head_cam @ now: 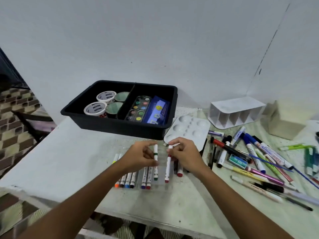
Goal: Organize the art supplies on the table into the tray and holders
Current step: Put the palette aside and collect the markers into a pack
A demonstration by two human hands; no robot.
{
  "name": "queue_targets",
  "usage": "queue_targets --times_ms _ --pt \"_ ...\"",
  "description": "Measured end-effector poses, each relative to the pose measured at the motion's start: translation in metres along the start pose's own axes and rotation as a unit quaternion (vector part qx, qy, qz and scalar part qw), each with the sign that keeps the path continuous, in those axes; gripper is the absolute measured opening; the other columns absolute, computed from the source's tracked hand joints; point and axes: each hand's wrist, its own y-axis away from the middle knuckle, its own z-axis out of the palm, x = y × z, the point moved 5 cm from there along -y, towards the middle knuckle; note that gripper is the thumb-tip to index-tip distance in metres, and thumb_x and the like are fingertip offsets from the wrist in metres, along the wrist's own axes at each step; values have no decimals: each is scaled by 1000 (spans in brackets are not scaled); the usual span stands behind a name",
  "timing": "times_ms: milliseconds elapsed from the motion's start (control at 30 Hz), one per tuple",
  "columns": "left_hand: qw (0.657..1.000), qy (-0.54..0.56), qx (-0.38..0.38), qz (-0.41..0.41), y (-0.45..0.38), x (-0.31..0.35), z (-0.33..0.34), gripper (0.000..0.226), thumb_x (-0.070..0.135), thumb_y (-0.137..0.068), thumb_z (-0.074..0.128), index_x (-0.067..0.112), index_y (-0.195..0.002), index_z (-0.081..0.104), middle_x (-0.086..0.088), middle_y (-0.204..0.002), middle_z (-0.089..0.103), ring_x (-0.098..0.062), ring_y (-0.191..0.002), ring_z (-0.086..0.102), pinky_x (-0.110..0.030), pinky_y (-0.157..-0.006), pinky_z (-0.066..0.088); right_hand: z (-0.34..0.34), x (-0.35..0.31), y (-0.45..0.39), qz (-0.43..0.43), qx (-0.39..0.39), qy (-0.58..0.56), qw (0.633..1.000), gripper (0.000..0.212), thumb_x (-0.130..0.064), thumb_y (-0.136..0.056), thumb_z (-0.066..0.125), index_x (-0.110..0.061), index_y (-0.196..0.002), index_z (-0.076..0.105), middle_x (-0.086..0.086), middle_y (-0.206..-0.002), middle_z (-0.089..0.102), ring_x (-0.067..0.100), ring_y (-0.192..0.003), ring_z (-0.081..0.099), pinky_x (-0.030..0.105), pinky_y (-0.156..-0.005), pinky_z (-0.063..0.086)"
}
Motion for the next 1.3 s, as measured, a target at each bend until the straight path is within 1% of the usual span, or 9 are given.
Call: queue_targets --times_ms 133,233,333,533,600,700,867,1000,1300 --pt "998 -66 -18 -5 3 -8 2 77 7 -70 84 11 -139 49 -5 -80 67 -3 -62 64 -17 -63 52 20 5 -7 22 -8 65 998 13 -10 -82 75 -14 -89 65 7 -66 65 19 -59 65 36 -61 56" --pt "994 -105 -24 5 2 -9 4 76 10 -71 84 11 -138 50 0 -77 66 1 -59 62 -13 -60 49 28 2 -10 12 -16 117 993 18 -11 -81 76 -23 -81 62 2 -70 62 18 -66 61 28 -61 52" --pt "989 -144 -31 13 1 -10 5 76 14 -72 84 12 -139 49 3 -78 66 -2 -64 62 -13 -61 50 31 3 -8 28 -22 148 988 14 -10 -81 74 -19 -88 65 4 -73 64 12 -61 58 15 -49 44" --pt "973 -220 -48 51 -1 -11 9 77 24 -71 85 14 -139 50 4 -87 64 -6 -74 57 -14 -62 46 34 -1 -4 26 -42 171 984 8 -9 -89 66 -11 -94 72 4 -77 67 7 -55 57 11 -46 42" --pt "965 -252 -34 65 -2 -13 7 79 32 -70 84 17 -140 49 7 -96 56 -8 -83 52 -17 -69 43 32 -2 -3 29 -46 187 981 13 -7 -89 65 -10 -100 71 4 -82 67 9 -61 60 12 -51 46" --pt "956 -277 -15 93 0 -13 4 79 42 -68 83 20 -137 51 7 -110 54 -11 -99 50 -30 -83 50 29 -5 -3 12 -69 216 974 21 -7 -84 70 -10 -105 71 4 -94 68 16 -81 64 24 -69 54" --pt "924 -358 -34 132 2 -13 2 72 62 -66 75 24 -125 62 11 -124 59 -10 -113 42 -35 -91 45 33 -10 2 -14 -167 332 928 53 -32 -68 85 -19 -116 67 -7 -111 58 15 -102 55 36 -83 52" --pt "910 -382 -45 153 4 -16 3 65 61 -70 73 22 -121 66 12 -125 60 -8 -111 40 -32 -88 44 43 -6 7 -70 -197 438 874 56 -50 -61 83 -23 -108 69 -4 -107 62 18 -107 48 40 -86 47" --pt "894 -413 -66 158 0 -15 8 66 62 -70 72 23 -122 64 11 -124 58 -8 -111 39 -29 -89 41 44 -4 9 -124 -187 471 853 64 -55 -67 77 -23 -121 62 -4 -120 59 17 -114 44 36 -89 43"
